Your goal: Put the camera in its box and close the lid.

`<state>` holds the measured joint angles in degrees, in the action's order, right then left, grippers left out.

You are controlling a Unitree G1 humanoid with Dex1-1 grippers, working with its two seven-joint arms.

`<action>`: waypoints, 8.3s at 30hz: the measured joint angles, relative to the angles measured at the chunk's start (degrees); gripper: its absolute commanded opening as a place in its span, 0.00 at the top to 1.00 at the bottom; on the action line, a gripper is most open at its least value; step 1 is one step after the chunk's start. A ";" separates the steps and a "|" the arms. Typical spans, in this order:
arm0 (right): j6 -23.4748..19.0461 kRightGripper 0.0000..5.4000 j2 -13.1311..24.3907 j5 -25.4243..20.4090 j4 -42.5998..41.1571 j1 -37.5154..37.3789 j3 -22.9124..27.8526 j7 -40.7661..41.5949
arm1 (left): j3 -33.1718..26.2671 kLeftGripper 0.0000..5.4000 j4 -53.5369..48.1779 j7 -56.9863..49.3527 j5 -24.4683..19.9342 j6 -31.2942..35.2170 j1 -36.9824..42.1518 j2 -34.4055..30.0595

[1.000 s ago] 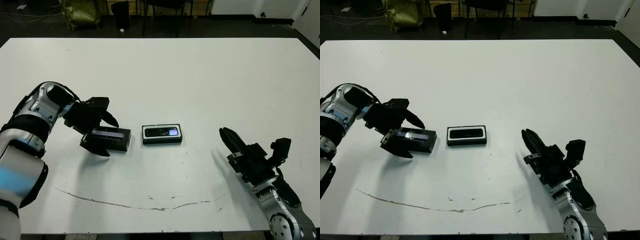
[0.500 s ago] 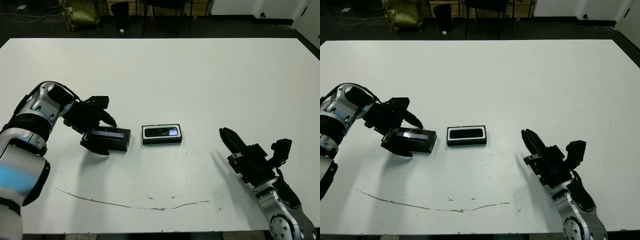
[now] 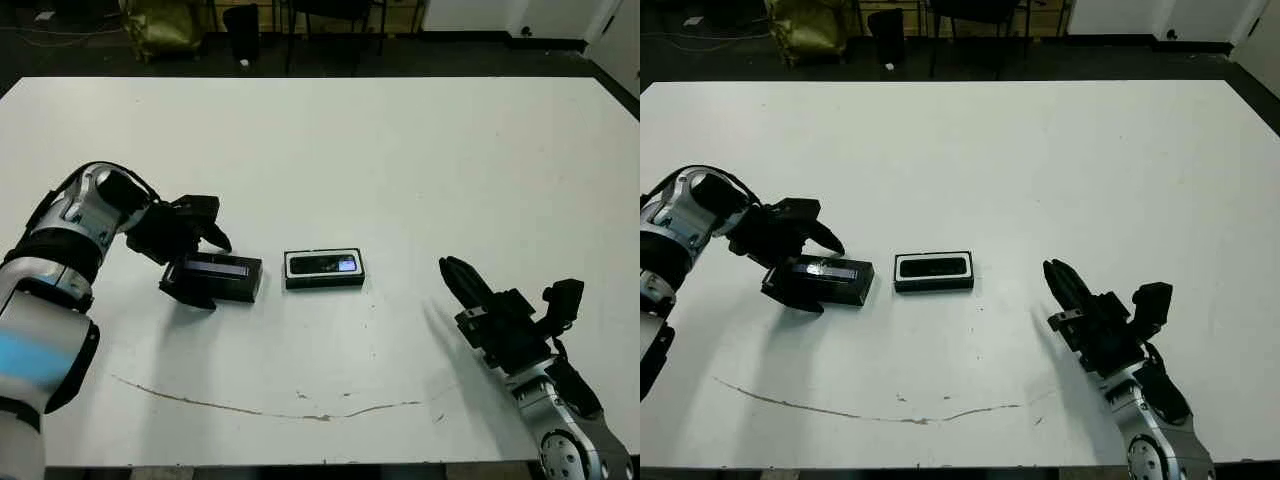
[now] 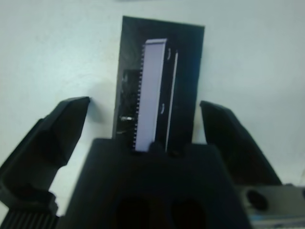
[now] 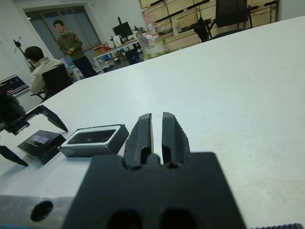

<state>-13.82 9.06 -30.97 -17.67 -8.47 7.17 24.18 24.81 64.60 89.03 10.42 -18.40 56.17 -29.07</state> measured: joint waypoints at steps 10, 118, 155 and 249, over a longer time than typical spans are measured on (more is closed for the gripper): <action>-0.21 1.00 0.04 -1.03 -0.35 -0.13 0.11 0.12 | -0.24 0.00 0.61 0.76 0.86 1.66 0.03 -0.05; -3.46 1.00 -1.69 -0.95 -3.27 -1.36 -2.39 -3.40 | -1.33 0.59 -46.35 -15.30 -10.14 46.52 -10.57 0.16; -7.49 1.00 -3.99 -5.31 -8.35 -1.34 0.94 -13.50 | 0.42 0.59 -42.66 -15.23 -10.16 44.85 -10.88 4.60; -4.99 1.00 -4.89 -5.60 -6.74 -3.04 0.35 -9.67 | 7.20 0.00 -16.26 -15.03 -0.19 20.48 -0.06 18.69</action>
<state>-18.81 4.18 -36.57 -24.40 -11.51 7.52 14.51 32.00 48.34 74.00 10.23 2.08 56.11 -10.38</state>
